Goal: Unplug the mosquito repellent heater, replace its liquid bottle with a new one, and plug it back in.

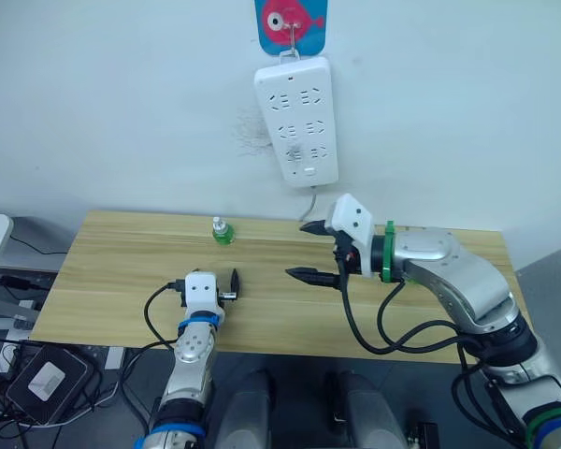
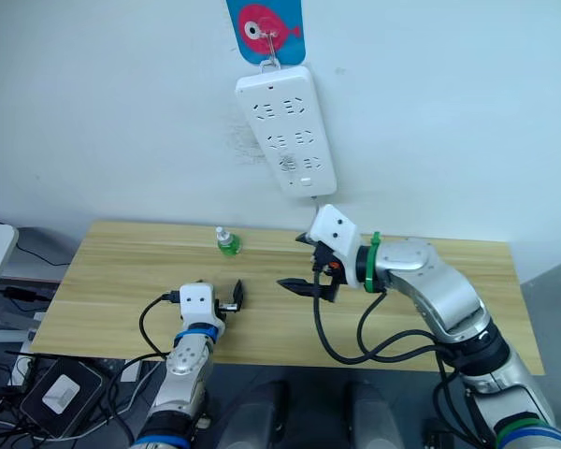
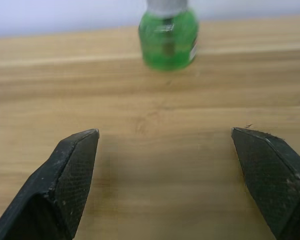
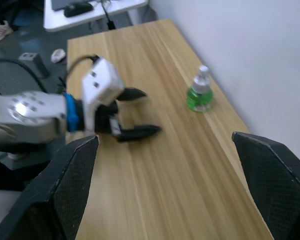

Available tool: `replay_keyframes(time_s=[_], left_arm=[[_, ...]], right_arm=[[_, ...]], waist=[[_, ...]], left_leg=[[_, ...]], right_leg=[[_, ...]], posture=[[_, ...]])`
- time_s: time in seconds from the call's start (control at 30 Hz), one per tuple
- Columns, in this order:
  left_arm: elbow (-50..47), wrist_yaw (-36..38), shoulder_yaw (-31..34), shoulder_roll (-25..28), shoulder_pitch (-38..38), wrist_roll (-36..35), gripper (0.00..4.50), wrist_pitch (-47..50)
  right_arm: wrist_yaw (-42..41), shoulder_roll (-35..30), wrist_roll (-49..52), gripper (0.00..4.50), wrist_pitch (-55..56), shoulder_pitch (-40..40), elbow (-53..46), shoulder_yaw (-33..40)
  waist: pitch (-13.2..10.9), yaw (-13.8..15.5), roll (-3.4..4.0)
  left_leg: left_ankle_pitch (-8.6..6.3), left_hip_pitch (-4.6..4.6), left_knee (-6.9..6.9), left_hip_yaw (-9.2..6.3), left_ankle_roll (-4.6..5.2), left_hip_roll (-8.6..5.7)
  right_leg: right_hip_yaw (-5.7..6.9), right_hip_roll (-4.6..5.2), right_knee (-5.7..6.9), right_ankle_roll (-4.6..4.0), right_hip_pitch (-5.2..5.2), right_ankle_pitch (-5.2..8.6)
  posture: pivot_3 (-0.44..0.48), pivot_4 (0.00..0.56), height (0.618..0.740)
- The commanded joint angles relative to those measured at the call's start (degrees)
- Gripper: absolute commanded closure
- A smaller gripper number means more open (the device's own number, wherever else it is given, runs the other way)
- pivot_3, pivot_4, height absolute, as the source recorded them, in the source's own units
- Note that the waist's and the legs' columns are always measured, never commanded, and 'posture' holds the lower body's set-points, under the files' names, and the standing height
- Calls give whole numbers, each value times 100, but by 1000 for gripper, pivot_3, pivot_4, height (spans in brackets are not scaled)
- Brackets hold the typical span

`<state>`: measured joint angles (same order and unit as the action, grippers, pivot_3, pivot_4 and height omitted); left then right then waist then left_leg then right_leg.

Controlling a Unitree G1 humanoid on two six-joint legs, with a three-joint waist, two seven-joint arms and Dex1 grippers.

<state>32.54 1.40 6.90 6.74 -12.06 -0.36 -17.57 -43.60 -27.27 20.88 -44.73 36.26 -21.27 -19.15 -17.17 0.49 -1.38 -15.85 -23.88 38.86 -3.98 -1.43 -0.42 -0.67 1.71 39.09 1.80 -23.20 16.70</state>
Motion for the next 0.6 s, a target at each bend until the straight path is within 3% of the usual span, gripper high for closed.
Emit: replay_keyframes(time_s=[0.03,0.33,0.6], left_arm=[[1105,141,190,140,-647,-173,0,-345],[2824,512,286,339,-1913,-285,0,-867],[3348,484,319,568,-2413,-252,0,-1027]], right_arm=[[351,341,-29,25,-263,345,-223,50],[988,848,-69,25,-723,664,-206,244],[1010,964,26,25,-764,749,-355,211]], waist=[[-34,6,-3],[-50,-33,-14],[-53,-82,-15]], left_leg=[[0,0,0,-1,-1,0],[1,-1,0,-9,-2,-4],[1,-1,-2,-9,-2,-5]], right_leg=[[4,1,0,0,0,0],[33,12,4,-2,-3,-2],[40,13,4,-1,-6,-2]], posture=[[93,378,740],[61,364,740],[54,356,740]])
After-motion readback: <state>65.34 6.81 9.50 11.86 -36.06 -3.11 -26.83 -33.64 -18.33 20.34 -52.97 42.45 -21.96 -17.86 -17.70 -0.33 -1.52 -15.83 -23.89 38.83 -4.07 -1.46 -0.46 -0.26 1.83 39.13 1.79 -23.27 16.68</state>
